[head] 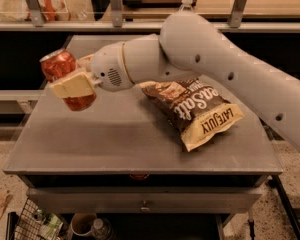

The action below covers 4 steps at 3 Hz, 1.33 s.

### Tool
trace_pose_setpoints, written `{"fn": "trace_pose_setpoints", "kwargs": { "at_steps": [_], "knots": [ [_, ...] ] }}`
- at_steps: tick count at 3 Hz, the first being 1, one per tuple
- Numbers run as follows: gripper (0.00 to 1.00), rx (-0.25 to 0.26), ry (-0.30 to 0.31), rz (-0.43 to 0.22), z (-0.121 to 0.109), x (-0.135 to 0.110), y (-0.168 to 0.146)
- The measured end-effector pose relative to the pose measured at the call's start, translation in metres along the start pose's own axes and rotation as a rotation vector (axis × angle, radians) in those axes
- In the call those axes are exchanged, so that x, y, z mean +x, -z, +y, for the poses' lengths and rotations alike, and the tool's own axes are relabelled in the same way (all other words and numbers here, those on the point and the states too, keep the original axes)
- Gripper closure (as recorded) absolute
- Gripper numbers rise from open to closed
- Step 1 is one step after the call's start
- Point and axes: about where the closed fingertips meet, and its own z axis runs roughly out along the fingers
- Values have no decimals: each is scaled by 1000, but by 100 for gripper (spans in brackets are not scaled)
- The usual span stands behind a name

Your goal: Place coke can upright

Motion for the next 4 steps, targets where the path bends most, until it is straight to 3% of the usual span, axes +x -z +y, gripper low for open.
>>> {"fn": "trace_pose_setpoints", "kwargs": {
  "at_steps": [2,4],
  "knots": [
    [100,178,-1,-61,8,36,-18],
    [100,310,41,-130,12,58,-24]
  ]
}}
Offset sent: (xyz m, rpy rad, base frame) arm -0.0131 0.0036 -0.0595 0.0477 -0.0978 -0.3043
